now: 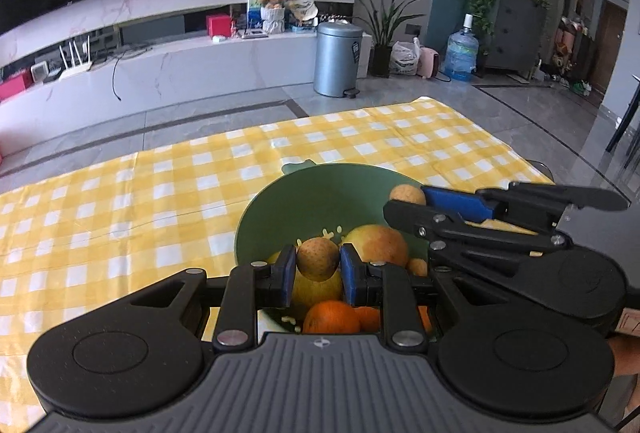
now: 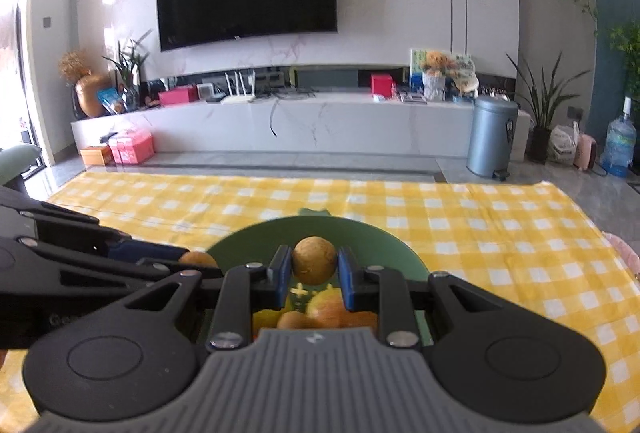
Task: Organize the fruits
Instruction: 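Carry both kiwis over the green bowl and lower them inside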
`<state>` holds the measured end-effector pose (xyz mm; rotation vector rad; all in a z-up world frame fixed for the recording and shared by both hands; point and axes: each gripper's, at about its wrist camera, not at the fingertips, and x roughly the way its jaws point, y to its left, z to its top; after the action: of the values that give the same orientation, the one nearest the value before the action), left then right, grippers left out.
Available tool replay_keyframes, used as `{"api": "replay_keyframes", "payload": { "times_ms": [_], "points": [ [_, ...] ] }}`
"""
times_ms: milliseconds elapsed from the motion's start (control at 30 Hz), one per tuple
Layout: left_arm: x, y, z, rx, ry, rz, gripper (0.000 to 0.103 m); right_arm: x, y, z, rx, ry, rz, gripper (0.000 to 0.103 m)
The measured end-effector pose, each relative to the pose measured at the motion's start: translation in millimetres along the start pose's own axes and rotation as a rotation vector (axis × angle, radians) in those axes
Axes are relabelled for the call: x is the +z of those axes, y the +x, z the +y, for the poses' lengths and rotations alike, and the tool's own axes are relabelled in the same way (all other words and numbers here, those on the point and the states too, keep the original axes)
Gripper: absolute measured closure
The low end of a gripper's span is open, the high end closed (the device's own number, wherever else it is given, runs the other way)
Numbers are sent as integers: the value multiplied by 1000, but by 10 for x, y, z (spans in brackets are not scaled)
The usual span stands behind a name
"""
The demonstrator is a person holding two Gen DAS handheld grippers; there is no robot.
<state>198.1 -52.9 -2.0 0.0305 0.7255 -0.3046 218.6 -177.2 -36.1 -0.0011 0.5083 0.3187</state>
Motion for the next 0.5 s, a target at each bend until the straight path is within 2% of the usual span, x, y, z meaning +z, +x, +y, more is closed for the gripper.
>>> {"api": "replay_keyframes", "payload": {
  "times_ms": [100, 233, 500],
  "points": [
    [33, 110, 38, 2, -9, 16, 77, 14, 206, -87, -6, 10, 39, 82],
    [66, 217, -1, 42, 57, 31, 77, -1, 415, -150, -10, 7, 76, 82],
    [138, 394, -8, 72, 92, 71, 77, 9, 616, -166, -19, -30, 97, 82]
  ]
}}
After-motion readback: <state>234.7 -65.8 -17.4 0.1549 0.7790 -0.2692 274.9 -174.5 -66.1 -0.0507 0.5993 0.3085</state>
